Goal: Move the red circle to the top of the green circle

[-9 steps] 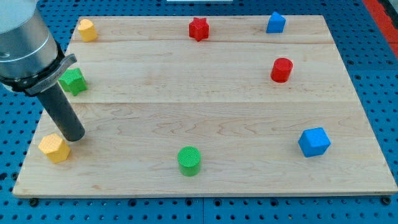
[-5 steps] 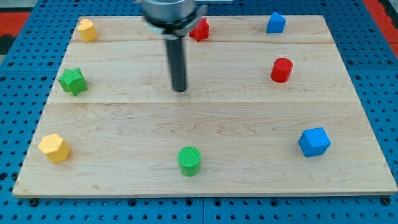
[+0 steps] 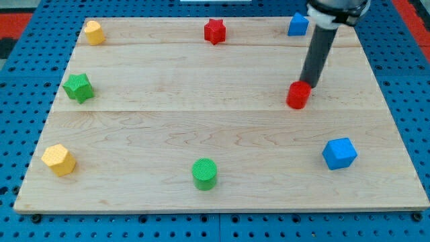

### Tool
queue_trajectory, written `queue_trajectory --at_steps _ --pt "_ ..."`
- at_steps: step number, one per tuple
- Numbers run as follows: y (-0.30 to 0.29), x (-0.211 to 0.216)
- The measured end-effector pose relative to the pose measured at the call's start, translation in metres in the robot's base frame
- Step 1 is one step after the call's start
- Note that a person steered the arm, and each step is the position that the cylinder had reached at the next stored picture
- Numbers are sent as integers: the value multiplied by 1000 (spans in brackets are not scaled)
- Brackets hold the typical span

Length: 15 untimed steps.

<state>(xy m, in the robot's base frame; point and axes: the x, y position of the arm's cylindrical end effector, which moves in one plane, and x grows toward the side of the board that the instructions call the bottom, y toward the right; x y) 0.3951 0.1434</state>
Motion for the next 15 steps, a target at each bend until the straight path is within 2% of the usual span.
queue_trajectory --at_steps 1,2,3,4,5,6,7,8,9,10,13,14,15 --pt "-3 25" --pt "15 26" --pt "-27 70" --pt "-95 95" --pt "-131 101" --pt "-120 71" --pt "-128 58" --pt "-161 60" --pt "-162 31" --pt "-190 11" --pt "-208 64" --pt "-194 87" --pt "-195 83"
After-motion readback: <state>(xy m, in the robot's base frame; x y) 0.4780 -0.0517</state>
